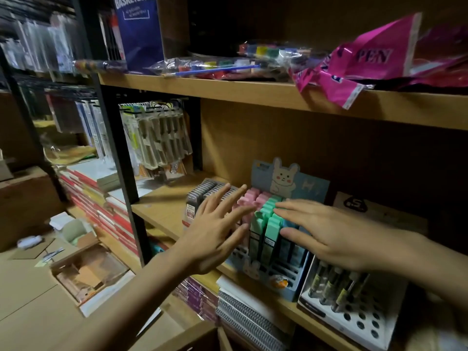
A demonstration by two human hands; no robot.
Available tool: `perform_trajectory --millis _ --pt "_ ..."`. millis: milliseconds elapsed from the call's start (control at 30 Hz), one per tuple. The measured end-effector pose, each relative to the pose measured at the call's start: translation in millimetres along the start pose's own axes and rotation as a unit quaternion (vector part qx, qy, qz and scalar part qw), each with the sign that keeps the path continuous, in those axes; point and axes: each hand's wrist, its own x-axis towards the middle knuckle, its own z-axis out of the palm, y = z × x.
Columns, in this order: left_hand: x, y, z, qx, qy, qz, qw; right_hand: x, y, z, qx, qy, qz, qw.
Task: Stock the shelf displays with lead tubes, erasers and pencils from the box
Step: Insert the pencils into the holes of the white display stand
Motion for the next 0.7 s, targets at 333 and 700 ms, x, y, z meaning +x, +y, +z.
perform_trajectory --millis 333,700 --pt "9 8 8 0.01 -0.007 -0.003 1.0 3 -1 9 -0.016 0.006 0.02 1.0" --pt "-1 23 10 0.028 -0.054 0.02 0.998 -41 6 -2 -0.037 0.003 0.058 0.998"
